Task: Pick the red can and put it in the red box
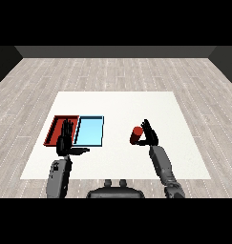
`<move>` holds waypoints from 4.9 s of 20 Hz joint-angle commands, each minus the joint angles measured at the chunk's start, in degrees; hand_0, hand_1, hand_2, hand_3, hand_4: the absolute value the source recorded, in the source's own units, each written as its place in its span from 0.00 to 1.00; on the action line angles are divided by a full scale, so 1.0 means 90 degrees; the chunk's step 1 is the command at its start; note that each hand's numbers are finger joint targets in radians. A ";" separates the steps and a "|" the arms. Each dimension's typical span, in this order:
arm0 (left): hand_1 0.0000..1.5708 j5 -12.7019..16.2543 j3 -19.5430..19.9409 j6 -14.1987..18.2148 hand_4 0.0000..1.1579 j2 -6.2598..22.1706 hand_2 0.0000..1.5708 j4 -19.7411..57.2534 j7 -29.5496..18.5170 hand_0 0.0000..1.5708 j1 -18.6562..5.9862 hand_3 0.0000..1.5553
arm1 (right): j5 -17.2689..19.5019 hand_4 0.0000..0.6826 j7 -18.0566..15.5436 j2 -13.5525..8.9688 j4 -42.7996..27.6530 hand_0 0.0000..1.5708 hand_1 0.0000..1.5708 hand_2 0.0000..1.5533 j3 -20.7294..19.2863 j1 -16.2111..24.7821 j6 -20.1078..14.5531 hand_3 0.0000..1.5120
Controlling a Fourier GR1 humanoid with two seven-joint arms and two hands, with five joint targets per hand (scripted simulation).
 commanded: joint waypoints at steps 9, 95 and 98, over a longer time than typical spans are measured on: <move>0.00 -0.0242 -0.0344 0.0314 0.00 -0.0259 0.00 -0.0531 0.0210 0.00 0.0216 0.00 | 0.0018 0.00 0.0006 0.0262 0.0425 0.00 0.00 0.00 0.0129 -0.0427 -0.0185 0.00; 0.00 0.0945 -0.3176 0.1777 0.00 -0.0315 0.00 0.2612 0.0222 0.00 -0.1596 0.00 | -0.0025 0.93 0.1576 0.0370 -0.4021 0.91 0.91 0.92 0.3722 0.0351 -0.4591 0.91; 0.00 0.0813 -0.3070 0.1898 0.00 -0.0315 0.00 0.2418 0.0342 0.00 -0.1662 0.00 | -0.0981 0.92 0.0917 0.0439 -0.3077 0.91 0.91 0.93 0.4705 -0.0447 -0.5546 0.91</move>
